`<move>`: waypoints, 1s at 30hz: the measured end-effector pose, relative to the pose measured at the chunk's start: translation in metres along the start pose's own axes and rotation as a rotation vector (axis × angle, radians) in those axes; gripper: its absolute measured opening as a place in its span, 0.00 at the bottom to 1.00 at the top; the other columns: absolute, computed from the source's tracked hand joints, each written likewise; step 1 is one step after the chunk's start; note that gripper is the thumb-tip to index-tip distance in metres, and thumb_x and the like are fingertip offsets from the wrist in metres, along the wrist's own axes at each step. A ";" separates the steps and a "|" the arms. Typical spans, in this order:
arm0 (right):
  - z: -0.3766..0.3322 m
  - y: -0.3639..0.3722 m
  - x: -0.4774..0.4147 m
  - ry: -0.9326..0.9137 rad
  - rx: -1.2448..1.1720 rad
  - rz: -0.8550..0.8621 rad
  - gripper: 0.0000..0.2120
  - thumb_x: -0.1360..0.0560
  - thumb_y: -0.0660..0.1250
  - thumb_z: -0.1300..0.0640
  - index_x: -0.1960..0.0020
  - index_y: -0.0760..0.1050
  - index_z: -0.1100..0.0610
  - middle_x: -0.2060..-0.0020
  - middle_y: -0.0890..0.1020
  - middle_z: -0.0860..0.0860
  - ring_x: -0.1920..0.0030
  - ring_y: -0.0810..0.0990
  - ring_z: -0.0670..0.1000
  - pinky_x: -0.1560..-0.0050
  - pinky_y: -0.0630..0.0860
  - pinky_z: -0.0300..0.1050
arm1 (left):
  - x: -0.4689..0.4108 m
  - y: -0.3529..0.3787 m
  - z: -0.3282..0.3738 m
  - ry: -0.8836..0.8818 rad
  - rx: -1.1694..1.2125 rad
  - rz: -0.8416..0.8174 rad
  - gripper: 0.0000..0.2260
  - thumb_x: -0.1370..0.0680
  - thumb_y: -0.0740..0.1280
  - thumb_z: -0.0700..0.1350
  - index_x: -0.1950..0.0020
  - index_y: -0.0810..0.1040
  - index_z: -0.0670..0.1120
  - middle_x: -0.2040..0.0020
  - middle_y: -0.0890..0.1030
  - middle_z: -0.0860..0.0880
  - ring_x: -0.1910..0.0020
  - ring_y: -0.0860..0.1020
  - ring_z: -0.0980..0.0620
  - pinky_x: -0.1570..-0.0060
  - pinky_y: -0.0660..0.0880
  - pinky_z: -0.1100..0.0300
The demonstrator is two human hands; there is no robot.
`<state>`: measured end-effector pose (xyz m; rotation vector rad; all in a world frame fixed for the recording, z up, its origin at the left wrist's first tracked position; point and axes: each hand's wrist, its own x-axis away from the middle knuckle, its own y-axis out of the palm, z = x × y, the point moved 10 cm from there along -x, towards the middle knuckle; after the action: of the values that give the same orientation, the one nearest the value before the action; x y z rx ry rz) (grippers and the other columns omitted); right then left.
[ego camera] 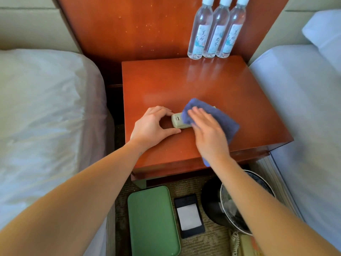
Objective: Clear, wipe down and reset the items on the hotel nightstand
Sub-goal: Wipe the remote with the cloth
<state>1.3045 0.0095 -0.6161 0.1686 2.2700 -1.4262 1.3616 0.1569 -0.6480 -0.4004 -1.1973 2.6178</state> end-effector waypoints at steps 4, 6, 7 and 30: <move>0.042 -0.012 0.003 0.190 -0.035 -0.042 0.16 0.20 0.62 0.64 0.33 0.76 0.60 0.34 0.77 0.54 0.30 0.70 0.53 0.29 0.67 0.49 | -0.001 0.001 -0.001 -0.011 -0.024 -0.012 0.25 0.31 0.73 0.63 0.38 0.77 0.55 0.38 0.75 0.61 0.36 0.69 0.60 0.47 0.68 0.61; 0.034 -0.013 0.007 0.181 -0.026 -0.020 0.16 0.21 0.62 0.62 0.35 0.77 0.60 0.36 0.79 0.53 0.31 0.72 0.53 0.31 0.68 0.47 | -0.001 0.001 0.000 -0.012 -0.020 -0.006 0.25 0.31 0.73 0.63 0.38 0.77 0.55 0.38 0.75 0.61 0.36 0.69 0.59 0.47 0.70 0.60; 0.030 -0.014 0.010 0.158 -0.028 -0.016 0.16 0.21 0.61 0.61 0.35 0.77 0.59 0.36 0.79 0.52 0.31 0.72 0.52 0.31 0.68 0.46 | -0.001 0.000 0.000 -0.012 -0.018 -0.003 0.24 0.31 0.73 0.63 0.39 0.77 0.55 0.38 0.76 0.61 0.36 0.69 0.59 0.46 0.71 0.59; 0.049 -0.002 -0.034 0.192 -0.071 -0.154 0.15 0.20 0.53 0.54 0.45 0.78 0.56 0.53 0.82 0.53 0.49 0.79 0.58 0.48 0.72 0.54 | 0.001 0.000 -0.001 -0.029 -0.017 -0.012 0.23 0.31 0.73 0.62 0.39 0.76 0.55 0.39 0.75 0.62 0.37 0.69 0.61 0.47 0.69 0.60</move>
<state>1.3494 -0.0298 -0.6175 0.1153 2.5348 -1.4573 1.3609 0.1581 -0.6489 -0.3581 -1.2285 2.6134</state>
